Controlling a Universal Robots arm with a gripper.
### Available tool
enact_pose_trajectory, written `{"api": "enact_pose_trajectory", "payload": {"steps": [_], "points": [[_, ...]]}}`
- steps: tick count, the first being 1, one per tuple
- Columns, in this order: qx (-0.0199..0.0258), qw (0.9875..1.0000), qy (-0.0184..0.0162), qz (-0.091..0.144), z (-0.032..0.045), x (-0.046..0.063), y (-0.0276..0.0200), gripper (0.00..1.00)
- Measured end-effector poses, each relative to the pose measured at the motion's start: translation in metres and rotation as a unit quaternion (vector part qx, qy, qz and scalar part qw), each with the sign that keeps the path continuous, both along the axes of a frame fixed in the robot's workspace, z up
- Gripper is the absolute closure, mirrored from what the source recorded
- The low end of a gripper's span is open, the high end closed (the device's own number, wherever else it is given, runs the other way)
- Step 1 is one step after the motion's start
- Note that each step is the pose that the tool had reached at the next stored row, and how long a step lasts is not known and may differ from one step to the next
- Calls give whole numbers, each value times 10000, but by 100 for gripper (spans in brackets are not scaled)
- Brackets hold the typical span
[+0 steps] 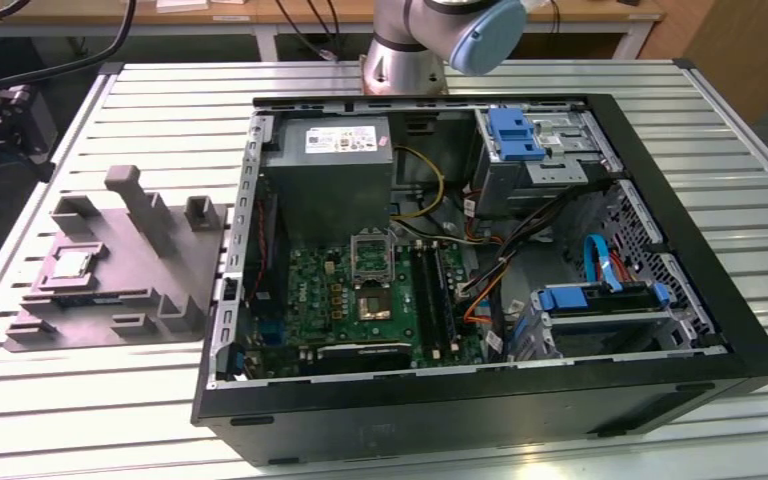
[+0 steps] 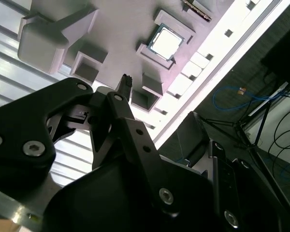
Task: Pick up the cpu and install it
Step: 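Pick up the cpu and move it towards the insertion slot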
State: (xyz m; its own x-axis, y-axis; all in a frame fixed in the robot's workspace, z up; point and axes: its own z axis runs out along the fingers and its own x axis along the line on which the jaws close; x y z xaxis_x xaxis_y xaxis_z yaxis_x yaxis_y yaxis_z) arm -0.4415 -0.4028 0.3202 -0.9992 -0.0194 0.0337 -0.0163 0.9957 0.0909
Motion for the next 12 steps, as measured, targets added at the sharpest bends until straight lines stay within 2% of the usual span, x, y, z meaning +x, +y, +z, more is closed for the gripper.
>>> {"api": "enact_pose_trajectory", "payload": {"steps": [2,12], "points": [[1,10000,-1,0,-71,0,0,35],[1,10000,-1,0,-96,-5,-20,35]]}}
